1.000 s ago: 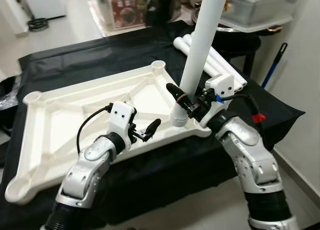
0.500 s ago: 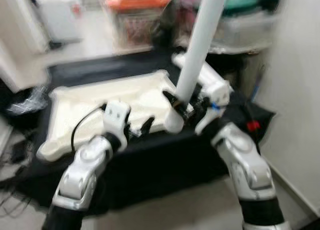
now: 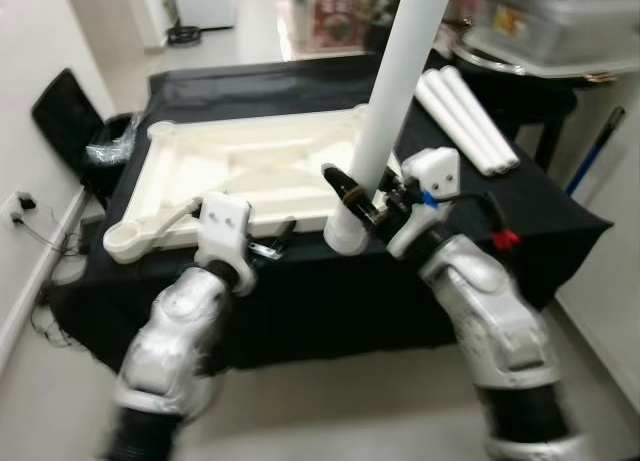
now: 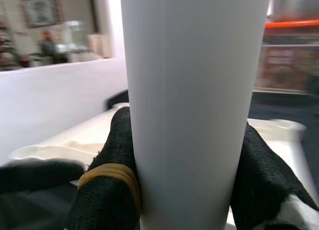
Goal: Building children table
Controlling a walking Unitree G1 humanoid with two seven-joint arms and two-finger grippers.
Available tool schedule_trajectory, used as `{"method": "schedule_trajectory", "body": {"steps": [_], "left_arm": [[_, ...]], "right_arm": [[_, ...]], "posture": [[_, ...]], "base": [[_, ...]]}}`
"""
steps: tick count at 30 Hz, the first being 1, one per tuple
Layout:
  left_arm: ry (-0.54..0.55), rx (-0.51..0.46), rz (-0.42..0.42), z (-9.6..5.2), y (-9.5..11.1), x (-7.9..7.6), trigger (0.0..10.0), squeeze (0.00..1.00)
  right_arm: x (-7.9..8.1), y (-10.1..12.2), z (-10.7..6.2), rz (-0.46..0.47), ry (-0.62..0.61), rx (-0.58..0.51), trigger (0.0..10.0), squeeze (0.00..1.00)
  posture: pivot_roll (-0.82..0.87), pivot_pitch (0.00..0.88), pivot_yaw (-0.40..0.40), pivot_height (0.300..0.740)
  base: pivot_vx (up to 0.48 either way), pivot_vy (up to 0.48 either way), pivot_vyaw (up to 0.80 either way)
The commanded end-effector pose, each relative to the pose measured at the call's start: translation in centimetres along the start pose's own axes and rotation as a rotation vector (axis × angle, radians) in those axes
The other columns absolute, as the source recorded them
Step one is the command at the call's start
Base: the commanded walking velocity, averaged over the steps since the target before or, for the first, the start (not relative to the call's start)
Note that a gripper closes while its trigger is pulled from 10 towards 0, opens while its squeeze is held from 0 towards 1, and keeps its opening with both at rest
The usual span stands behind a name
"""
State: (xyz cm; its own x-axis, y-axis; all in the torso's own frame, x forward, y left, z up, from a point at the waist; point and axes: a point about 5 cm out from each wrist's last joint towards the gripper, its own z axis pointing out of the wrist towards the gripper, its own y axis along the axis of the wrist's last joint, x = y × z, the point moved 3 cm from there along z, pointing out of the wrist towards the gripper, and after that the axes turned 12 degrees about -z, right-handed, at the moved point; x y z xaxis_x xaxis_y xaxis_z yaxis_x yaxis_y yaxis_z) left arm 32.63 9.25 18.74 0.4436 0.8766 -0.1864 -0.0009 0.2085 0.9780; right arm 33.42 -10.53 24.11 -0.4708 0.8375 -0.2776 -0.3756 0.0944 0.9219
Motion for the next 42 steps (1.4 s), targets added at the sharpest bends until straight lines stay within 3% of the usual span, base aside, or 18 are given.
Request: {"method": "schedule_trajectory", "body": {"steps": [1,6,12,21,25,28,37,42], "left_arm": [[0.024,-0.002,0.027,-0.4,0.0,0.9,10.0,0.00],[0.004,-0.014,0.006,-0.3,0.2,0.4,10.0,0.00],[-0.009,-0.012,-0.005,-0.3,0.1,0.3,10.0,0.00],[0.021,-0.062,-0.036,-0.5,0.8,1.0,10.0,0.00],[0.026,-0.078,-0.069,-1.0,0.9,1.3,10.0,0.00],[0.036,-0.100,-0.114,-1.4,1.1,1.6,10.0,0.00],[0.040,-0.108,-0.127,-1.3,1.2,1.6,10.0,0.00],[0.032,-0.110,-0.132,-1.3,1.1,1.4,10.0,0.00]], "right_arm": [[0.7,0.5,0.4,-0.007,0.018,-0.022,10.0,0.00],[0.6,0.5,0.5,-0.015,0.012,-0.019,10.0,0.00],[0.3,0.3,0.6,-0.022,-0.007,-0.011,10.0,0.00],[0.5,-1.1,0.5,-0.042,-0.018,0.060,10.0,0.00],[0.7,-1.4,0.4,-0.043,-0.011,0.072,10.0,0.00],[1.1,-1.5,0.4,-0.045,0.008,0.079,10.0,0.00],[1.3,-1.2,0.5,-0.052,0.035,0.067,10.0,0.00],[1.9,-0.6,0.5,-0.080,0.090,0.026,10.0,0.00]], "posture": [[-0.03,0.065,0.023,0.740],[-0.03,0.065,0.024,0.740],[-0.03,0.064,0.024,0.740],[-0.03,0.064,0.021,0.740],[-0.03,0.066,0.018,0.740],[-0.03,0.066,0.012,0.740],[-0.03,0.065,0.008,0.740],[-0.04,0.065,0.008,0.740]], "base": [[0.000,0.000,0.00],[0.000,0.000,0.00],[0.000,-0.457,0.00],[0.000,-0.027,0.00],[0.000,0.000,-0.80],[0.303,0.000,0.00],[0.333,0.000,-0.11],[0.344,0.000,0.80]]}}
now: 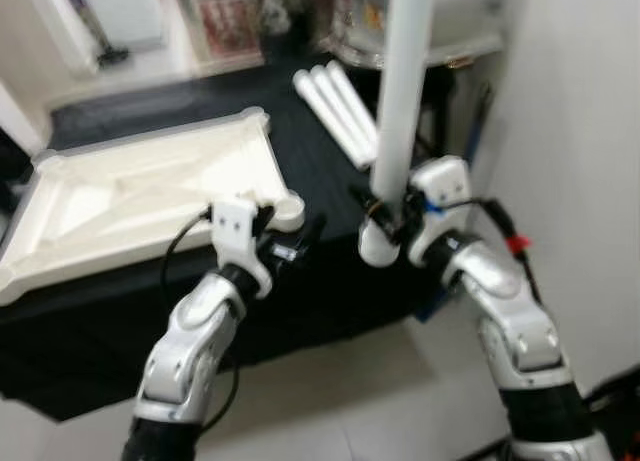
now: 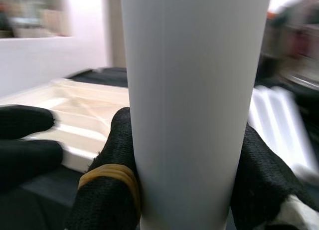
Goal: Building children table
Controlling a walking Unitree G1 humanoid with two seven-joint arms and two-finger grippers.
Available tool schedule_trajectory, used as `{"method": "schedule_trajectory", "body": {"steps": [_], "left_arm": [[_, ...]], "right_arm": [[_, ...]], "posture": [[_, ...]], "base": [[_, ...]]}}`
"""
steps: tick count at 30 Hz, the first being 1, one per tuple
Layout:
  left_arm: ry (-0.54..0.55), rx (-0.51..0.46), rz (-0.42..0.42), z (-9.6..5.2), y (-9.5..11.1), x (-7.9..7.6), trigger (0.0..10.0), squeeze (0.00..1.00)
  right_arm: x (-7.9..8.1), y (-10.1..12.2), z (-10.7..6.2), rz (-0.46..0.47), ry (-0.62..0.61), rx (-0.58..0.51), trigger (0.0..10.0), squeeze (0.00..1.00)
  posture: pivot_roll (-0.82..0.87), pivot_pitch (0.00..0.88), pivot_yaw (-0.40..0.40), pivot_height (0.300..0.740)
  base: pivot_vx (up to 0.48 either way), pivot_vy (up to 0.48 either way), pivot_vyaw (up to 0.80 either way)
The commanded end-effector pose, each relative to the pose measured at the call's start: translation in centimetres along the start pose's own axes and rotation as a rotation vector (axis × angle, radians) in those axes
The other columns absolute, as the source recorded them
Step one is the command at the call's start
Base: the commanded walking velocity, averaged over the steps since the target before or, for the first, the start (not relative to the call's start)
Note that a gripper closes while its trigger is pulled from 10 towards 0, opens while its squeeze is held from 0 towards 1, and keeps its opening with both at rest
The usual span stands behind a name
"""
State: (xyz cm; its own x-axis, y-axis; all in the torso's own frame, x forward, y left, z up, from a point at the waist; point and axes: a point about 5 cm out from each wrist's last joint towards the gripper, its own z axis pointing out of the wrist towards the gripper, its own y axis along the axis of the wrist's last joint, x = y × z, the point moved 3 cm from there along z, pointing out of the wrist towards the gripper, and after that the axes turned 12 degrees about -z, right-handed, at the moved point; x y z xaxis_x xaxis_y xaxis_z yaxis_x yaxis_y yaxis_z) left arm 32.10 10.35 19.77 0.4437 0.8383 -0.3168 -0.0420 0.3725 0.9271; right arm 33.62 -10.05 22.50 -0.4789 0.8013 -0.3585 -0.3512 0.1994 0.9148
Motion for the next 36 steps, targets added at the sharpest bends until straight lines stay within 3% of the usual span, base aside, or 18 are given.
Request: {"method": "schedule_trajectory", "body": {"steps": [1,12,21,27,33,36], "left_arm": [[0.026,0.001,0.005,-0.4,0.1,0.9,10.0,0.00],[0.019,-0.008,-0.039,-0.2,0.4,0.8,10.0,0.00],[0.030,0.038,0.009,-0.2,0.2,1.4,10.0,0.00],[0.026,0.032,0.004,-0.1,0.3,1.3,10.0,0.00],[-0.016,0.046,0.064,0.2,0.4,0.5,10.0,0.00],[-0.021,0.050,0.066,0.2,0.3,0.4,10.0,0.00]], "right_arm": [[1.1,1.2,0.4,0.006,0.054,-0.055,10.0,0.00],[2.0,2.7,0.0,0.041,0.145,-0.119,10.0,0.00],[1.9,2.9,0.0,0.051,0.130,-0.128,10.0,0.00],[1.4,2.9,0.1,0.051,0.096,-0.122,10.0,0.00],[-1.0,1.8,0.7,0.002,-0.085,-0.033,10.0,0.00],[-1.3,1.5,0.8,-0.010,-0.107,-0.003,10.0,0.00]], "posture": [[-0.04,0.066,0.007,0.740],[-0.04,0.068,0.011,0.740],[-0.04,0.076,0.017,0.740],[-0.04,0.075,0.021,0.740],[-0.04,0.070,0.018,0.740],[-0.04,0.070,0.018,0.740]], "base": [[0.341,0.000,0.00],[0.218,0.000,0.00],[0.000,0.480,0.00],[0.000,0.446,0.00],[0.000,0.000,0.00],[0.000,0.000,0.00]]}}
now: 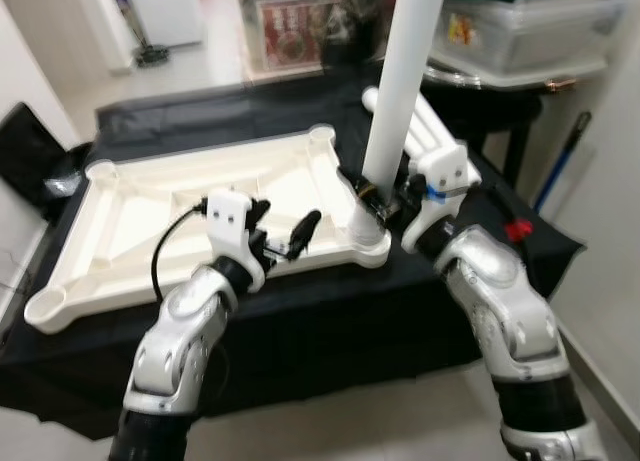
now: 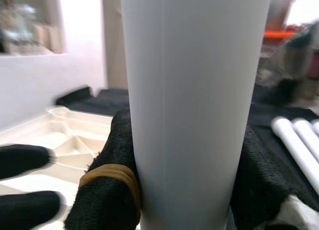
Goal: Building children table
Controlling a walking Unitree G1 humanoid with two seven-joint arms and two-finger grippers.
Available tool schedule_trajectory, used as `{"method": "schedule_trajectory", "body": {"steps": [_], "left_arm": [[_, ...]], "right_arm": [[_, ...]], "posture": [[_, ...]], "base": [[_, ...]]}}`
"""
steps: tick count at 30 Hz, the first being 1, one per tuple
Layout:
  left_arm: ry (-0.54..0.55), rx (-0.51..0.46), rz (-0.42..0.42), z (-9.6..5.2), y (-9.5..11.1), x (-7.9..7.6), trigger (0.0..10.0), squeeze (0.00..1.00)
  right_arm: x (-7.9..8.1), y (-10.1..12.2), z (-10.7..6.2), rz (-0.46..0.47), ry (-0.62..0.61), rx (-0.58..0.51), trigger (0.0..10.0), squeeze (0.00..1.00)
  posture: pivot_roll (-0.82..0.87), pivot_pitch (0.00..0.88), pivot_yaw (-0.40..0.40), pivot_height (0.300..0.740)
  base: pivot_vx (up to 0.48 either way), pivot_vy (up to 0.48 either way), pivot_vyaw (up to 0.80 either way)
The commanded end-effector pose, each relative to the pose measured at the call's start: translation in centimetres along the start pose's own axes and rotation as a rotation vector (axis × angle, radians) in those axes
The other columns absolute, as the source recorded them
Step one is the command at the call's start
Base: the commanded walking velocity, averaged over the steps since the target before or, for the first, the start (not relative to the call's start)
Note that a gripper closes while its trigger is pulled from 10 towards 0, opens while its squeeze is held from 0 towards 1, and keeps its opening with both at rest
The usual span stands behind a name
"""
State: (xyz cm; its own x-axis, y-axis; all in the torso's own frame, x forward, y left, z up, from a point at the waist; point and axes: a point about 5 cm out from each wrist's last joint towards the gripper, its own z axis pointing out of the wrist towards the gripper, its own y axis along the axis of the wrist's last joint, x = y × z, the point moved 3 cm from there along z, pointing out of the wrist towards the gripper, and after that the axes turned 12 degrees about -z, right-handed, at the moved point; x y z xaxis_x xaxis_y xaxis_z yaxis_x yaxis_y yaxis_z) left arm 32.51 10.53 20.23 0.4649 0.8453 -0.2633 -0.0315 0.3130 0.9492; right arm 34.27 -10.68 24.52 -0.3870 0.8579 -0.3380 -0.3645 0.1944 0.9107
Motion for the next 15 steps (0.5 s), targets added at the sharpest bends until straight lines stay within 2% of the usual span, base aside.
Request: {"method": "schedule_trajectory", "body": {"steps": [1,5,6,10,15], "left_arm": [[0.000,0.018,0.017,-0.2,-0.3,0.1,10.0,0.00],[-0.006,0.026,0.016,-0.2,-0.6,0.0,10.0,0.00],[-0.014,0.041,0.020,-0.3,-1.0,-0.2,10.0,0.00],[-0.055,0.080,0.041,-0.6,-1.8,-0.8,10.0,0.00],[-0.133,0.132,0.068,-1.2,-2.5,-1.7,10.0,0.00]], "right_arm": [[0.1,-0.3,0.3,-0.019,-0.012,0.027,10.0,0.00],[-0.2,-0.6,0.4,-0.026,-0.036,0.044,10.0,0.00],[-0.5,-1.2,0.7,-0.060,-0.091,0.088,10.0,0.00],[-1.0,-1.7,1.3,-0.114,-0.171,0.151,10.0,0.00],[-1.7,-1.8,1.7,-0.105,-0.230,0.174,10.0,0.00]], "posture": [[-0.04,0.072,0.019,0.740],[-0.04,0.072,0.018,0.740],[-0.04,0.075,0.018,0.740],[-0.03,0.085,0.014,0.740],[-0.03,0.099,0.011,0.740]], "base": [[0.000,0.000,0.00],[0.000,0.000,0.00],[0.000,0.000,0.00],[0.000,0.000,0.00],[0.000,0.000,0.00]]}}
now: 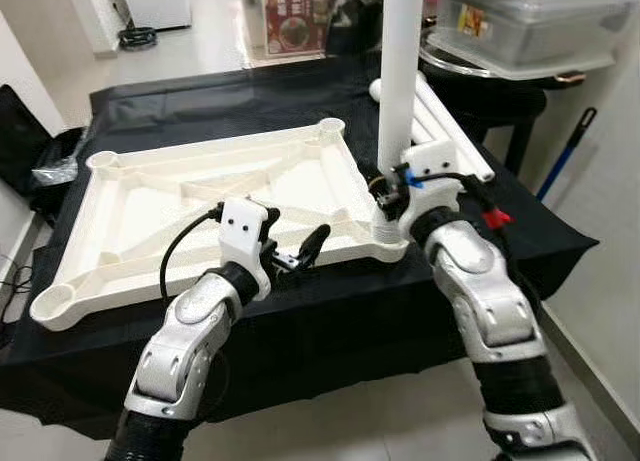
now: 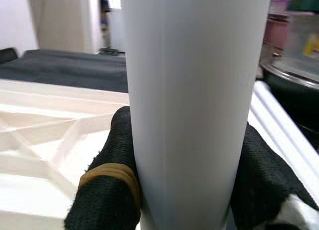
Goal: Building children table
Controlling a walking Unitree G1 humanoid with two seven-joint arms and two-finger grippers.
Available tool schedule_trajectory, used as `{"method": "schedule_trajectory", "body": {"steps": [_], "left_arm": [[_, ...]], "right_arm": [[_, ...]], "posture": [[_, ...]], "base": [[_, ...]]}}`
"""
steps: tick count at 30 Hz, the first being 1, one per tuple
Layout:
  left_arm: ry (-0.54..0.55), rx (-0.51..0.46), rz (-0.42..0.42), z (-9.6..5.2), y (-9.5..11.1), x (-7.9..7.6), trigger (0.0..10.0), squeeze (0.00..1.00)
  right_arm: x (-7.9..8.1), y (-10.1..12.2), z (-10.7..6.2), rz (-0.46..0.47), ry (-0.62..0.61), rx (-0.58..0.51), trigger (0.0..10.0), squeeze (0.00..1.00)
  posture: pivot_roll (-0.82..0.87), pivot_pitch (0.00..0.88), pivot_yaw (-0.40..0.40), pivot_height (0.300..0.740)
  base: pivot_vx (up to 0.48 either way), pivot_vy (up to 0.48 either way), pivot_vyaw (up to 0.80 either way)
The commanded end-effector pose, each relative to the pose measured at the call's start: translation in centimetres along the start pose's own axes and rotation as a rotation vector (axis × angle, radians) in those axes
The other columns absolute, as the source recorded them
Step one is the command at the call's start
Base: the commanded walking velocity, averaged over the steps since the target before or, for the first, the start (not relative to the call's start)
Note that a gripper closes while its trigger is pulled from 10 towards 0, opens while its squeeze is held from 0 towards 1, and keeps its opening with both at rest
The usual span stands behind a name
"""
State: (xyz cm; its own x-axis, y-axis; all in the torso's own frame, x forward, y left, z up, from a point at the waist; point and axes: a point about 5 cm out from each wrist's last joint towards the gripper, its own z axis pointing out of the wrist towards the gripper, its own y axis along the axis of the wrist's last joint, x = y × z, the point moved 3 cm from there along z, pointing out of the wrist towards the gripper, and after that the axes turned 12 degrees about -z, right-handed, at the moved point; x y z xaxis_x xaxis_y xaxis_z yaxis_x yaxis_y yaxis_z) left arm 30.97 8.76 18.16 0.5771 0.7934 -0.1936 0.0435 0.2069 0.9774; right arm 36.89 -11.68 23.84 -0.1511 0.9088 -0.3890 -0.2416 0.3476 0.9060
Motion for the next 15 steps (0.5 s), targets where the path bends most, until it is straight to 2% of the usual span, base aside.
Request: {"method": "schedule_trajectory", "body": {"steps": [1,3,4,6,10,13,15], "left_arm": [[-0.023,0.027,0.023,-0.3,-0.3,-0.3,10.0,0.00],[-0.042,0.042,0.041,-0.4,-0.5,-0.5,10.0,0.00],[-0.057,0.062,0.062,-0.6,-0.8,-0.8,10.0,0.00],[-0.057,0.062,0.062,-0.6,-0.8,-0.8,10.0,0.00],[-0.068,0.063,0.071,-0.4,-0.9,-1.1,10.0,0.00],[-0.071,0.061,0.073,-0.3,-0.9,-1.2,10.0,0.00],[-0.078,0.060,0.078,-0.1,-0.9,-1.5,10.0,0.00]], "right_arm": [[-0.2,-0.3,0.1,-0.004,-0.024,0.016,10.0,0.00],[-0.3,-0.7,0.1,0.023,-0.027,0.020,10.0,0.00],[-0.4,-0.3,-0.1,0.062,-0.021,-0.049,10.0,0.00],[-0.4,-0.3,-0.1,0.062,-0.021,-0.049,10.0,0.00],[-0.4,0.9,-0.3,0.104,-0.015,-0.137,10.0,0.00],[-0.3,1.2,-0.4,0.117,0.000,-0.153,10.0,0.00],[0.5,1.5,-0.9,0.167,0.100,-0.193,10.0,0.00]], "posture": [[-0.03,0.103,0.009,0.740],[-0.03,0.107,0.009,0.740],[-0.03,0.116,0.019,0.740],[-0.03,0.116,0.019,0.740],[-0.03,0.121,0.023,0.740],[-0.03,0.123,0.024,0.740],[-0.04,0.123,0.027,0.740]], "base": [[0.000,0.000,0.00],[0.000,0.000,0.00],[0.000,0.000,0.00],[0.000,0.000,0.00],[0.000,0.000,0.00],[0.000,0.000,0.00],[0.000,0.000,0.00]]}}
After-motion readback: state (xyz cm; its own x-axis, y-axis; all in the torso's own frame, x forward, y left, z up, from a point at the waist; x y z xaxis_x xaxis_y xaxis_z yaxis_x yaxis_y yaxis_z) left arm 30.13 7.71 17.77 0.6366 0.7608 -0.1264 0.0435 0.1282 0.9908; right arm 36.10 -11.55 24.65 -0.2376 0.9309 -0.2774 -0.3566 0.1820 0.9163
